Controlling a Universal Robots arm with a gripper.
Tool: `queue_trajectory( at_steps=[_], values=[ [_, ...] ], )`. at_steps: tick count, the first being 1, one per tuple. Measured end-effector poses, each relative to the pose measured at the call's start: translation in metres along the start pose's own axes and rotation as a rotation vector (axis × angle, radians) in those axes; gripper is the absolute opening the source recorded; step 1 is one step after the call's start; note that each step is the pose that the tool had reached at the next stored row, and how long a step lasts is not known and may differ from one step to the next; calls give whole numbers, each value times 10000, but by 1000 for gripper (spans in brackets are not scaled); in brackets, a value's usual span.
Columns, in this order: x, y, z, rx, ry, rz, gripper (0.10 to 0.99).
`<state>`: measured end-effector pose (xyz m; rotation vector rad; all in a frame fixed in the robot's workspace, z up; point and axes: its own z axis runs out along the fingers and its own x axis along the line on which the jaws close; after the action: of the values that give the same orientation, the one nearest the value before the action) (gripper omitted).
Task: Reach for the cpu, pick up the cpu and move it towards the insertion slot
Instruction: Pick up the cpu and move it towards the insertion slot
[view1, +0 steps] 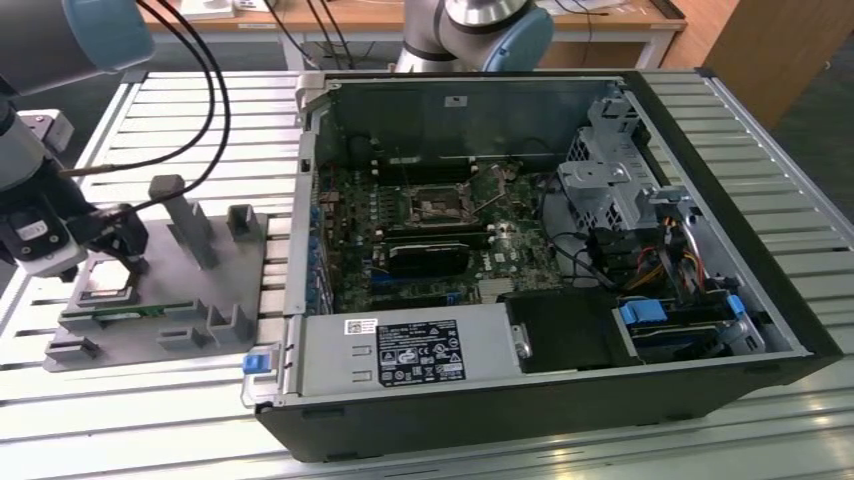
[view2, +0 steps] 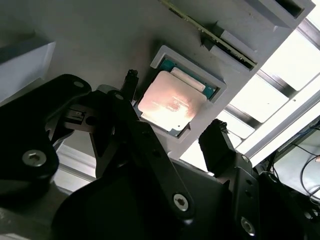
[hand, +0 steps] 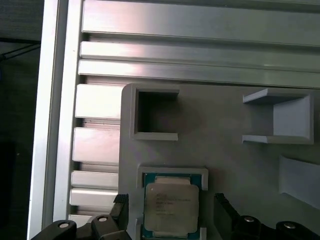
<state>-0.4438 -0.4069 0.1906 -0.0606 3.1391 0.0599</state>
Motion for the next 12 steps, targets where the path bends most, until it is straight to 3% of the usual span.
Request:
queue_trajectory(
  at_steps=[9,11,12],
  values=[
    [1,-11,68,1,2,1,769],
    [0,-16,75,0,0,-1,753],
    [0,-19,77,0,0,0,686]
  ],
)
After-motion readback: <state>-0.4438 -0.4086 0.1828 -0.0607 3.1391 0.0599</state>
